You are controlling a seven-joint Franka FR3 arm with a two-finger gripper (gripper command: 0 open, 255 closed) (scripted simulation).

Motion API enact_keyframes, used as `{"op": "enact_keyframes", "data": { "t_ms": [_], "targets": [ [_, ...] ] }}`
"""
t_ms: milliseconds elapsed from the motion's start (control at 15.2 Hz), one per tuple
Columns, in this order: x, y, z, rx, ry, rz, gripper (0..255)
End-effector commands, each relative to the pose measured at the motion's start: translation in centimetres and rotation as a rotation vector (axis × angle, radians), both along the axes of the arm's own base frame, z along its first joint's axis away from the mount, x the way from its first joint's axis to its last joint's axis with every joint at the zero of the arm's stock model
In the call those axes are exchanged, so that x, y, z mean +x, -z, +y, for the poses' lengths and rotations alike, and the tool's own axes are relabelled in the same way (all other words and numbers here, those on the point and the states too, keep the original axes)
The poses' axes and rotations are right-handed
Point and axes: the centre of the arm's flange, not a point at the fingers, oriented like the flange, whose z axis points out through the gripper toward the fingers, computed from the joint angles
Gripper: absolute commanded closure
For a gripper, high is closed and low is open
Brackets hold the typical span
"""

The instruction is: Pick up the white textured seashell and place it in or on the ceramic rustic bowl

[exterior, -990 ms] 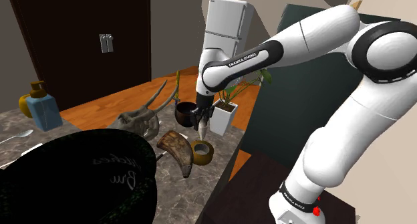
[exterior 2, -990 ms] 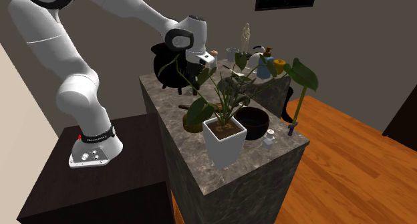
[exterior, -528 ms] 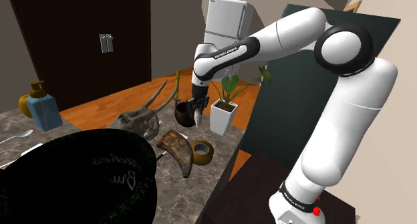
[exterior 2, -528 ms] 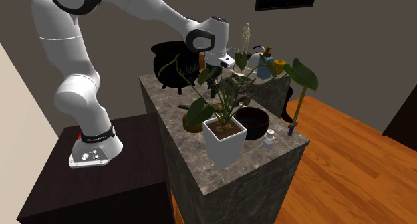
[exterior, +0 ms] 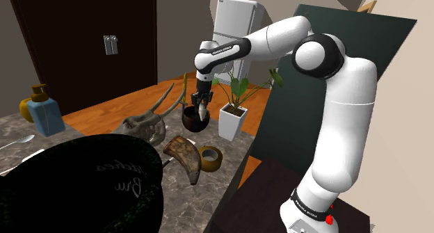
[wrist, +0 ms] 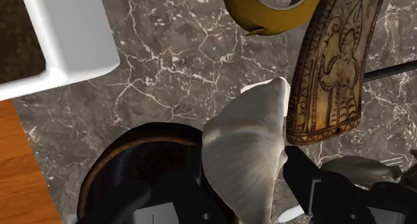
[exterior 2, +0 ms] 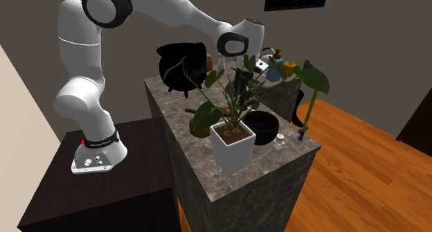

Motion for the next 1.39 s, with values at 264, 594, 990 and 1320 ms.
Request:
{"op": "enact_keyframes", "data": {
  "t_ms": [264, 594, 990, 1320],
  "targets": [
    [6.6, 0.1, -4.9, -0.001, -0.001, 0.001, 255],
    [8.8, 1.1, -6.6, -0.001, -0.001, 0.001, 255],
    [8.8, 4.3, -6.6, -0.001, -0.001, 0.001, 255],
    [8.8, 6.7, -6.6, -0.001, -0.001, 0.001, 255]
  ]
}}
